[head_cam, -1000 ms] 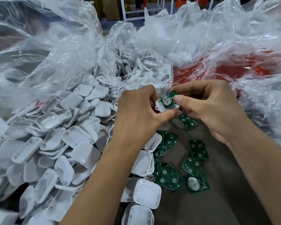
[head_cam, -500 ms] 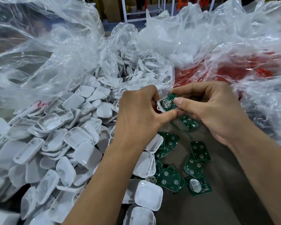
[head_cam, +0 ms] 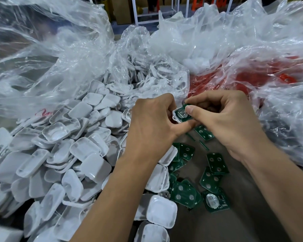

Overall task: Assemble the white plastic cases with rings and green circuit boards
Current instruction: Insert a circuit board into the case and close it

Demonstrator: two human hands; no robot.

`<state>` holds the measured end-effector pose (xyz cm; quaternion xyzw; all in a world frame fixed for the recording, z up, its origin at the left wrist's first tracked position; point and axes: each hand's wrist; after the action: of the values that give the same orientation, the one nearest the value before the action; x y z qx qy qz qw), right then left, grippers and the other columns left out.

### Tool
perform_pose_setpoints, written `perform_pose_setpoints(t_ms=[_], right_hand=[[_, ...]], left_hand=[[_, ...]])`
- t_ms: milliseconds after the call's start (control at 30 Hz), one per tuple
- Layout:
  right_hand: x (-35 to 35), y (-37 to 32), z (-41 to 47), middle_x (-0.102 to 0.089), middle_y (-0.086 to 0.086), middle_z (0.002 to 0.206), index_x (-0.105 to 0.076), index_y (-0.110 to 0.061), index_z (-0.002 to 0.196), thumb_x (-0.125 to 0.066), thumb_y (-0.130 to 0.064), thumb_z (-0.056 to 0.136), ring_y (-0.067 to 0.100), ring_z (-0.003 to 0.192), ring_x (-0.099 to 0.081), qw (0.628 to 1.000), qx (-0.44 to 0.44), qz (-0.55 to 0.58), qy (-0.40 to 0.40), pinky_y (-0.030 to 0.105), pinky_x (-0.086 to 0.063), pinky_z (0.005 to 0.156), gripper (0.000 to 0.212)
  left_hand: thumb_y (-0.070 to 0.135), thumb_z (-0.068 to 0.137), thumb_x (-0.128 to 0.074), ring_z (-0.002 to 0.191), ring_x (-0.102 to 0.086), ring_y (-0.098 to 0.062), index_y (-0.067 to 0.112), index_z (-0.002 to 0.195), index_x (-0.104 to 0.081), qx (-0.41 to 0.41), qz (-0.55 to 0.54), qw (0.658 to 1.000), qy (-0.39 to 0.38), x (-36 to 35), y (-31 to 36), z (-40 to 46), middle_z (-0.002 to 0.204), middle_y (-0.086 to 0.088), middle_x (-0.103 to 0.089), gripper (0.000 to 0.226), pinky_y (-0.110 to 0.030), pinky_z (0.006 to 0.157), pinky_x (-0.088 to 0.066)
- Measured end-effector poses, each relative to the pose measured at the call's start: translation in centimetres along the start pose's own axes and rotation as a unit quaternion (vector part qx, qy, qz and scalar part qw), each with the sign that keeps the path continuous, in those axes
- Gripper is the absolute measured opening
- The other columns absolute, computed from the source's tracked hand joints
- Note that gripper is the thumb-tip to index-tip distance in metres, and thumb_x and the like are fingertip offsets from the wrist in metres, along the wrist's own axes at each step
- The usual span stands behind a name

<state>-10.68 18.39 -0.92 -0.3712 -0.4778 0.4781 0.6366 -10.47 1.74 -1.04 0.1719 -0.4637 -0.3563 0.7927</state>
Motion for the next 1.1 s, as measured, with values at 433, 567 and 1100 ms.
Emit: perform_pose_setpoints(t_ms=[433,567,1100], right_hand=[[-0.4,-0.2,-0.3,-0.075,-0.009,0.07,-0.082,-0.026,0.088,-0.085,-0.017,0.084,0.002,0.053,-0.066,0.999,-0.003,-0.012,0.035,0.011,-0.046,0.048,0.01],[-0.3,-0.2,-0.4,-0.075,-0.007,0.07,-0.081,-0.028,0.085,-0.087,-0.021,0.082,0.002,0.051,-0.063,0.999,-0.024,-0.013,0.039,0.011,-0.043,0.046,0.009],[1.3,-0.5,0.3,-0.066,0.008,0.062,-0.075,-0.007,0.078,-0.084,-0.006,0.081,0.011,0.048,-0.053,0.978,-0.145,0.148,-0.034,0.017,-0.039,0.038,0.009]], left_hand=[[0.045,0.067,-0.09,0.05,-0.059,-0.021,0.013,0.07,-0.063,-0.021,-0.009,1.0,0.019,-0.2,0.0,-0.1,0.055,0.004,-0.06,0.042,-0.043,0.049,-0.05],[0.04,0.068,-0.091,0.051,-0.061,-0.022,0.011,0.071,-0.063,-0.023,-0.015,0.999,0.021,-0.1,0.1,-0.2,0.056,0.002,-0.062,0.041,-0.044,0.048,-0.05],[0.036,0.067,-0.097,0.061,-0.068,-0.019,0.022,0.084,-0.072,0.037,-0.158,0.987,0.0,-0.6,-0.2,-0.1,0.069,0.004,-0.071,0.034,-0.042,0.053,-0.057]])
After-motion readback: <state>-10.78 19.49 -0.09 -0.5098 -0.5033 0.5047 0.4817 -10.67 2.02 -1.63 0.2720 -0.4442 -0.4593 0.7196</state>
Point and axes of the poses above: each hand's wrist, its own z-axis towards the middle knuckle, its own x-axis out of the back of the hand, y = z × x
